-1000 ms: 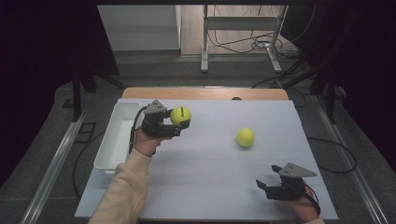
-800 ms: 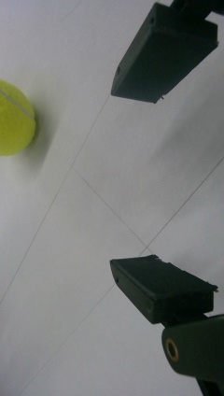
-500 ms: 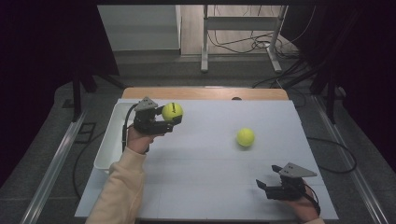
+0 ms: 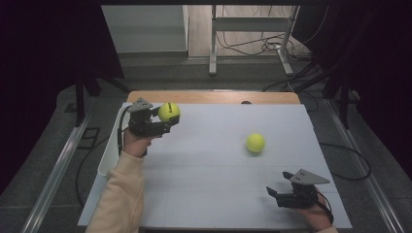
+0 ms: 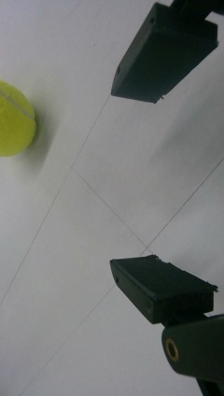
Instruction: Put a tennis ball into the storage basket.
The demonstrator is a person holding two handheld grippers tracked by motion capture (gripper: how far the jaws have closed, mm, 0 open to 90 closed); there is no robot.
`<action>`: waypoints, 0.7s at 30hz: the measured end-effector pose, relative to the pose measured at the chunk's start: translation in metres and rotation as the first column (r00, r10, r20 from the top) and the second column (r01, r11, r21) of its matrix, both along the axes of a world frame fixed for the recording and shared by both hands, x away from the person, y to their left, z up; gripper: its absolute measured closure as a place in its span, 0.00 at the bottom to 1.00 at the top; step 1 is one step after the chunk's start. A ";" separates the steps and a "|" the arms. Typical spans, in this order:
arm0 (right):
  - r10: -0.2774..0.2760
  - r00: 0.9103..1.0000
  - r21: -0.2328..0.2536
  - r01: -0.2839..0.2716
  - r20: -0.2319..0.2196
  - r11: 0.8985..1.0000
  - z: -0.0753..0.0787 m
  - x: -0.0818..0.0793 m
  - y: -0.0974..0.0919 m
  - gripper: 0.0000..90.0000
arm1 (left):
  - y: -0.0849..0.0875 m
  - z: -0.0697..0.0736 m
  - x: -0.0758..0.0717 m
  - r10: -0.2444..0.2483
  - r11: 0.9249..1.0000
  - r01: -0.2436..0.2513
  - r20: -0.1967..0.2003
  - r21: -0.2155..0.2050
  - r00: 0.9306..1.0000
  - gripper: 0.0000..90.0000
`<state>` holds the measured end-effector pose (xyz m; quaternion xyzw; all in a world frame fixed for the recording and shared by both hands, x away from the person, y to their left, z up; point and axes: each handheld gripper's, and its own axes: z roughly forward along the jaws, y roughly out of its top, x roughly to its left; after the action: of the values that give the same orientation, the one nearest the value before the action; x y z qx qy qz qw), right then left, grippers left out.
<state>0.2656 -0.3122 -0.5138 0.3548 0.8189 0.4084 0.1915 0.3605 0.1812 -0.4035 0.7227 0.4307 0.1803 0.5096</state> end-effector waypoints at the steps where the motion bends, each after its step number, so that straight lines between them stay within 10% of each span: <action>1: -0.001 1.000 0.000 0.001 0.000 1.000 0.000 0.000 0.000 0.17 | 0.001 0.000 0.000 0.005 1.000 -0.005 0.000 0.001 1.000 0.29; 21: -0.001 1.000 -0.002 0.001 0.000 1.000 0.000 0.000 0.000 0.17 | 0.028 -0.001 0.003 0.094 0.996 -0.094 -0.015 -0.004 0.995 0.29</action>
<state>0.2656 -0.3123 -0.5139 0.3551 0.8192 0.4075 0.1918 0.3633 0.2091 -0.4045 0.7017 0.4685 0.1977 0.4991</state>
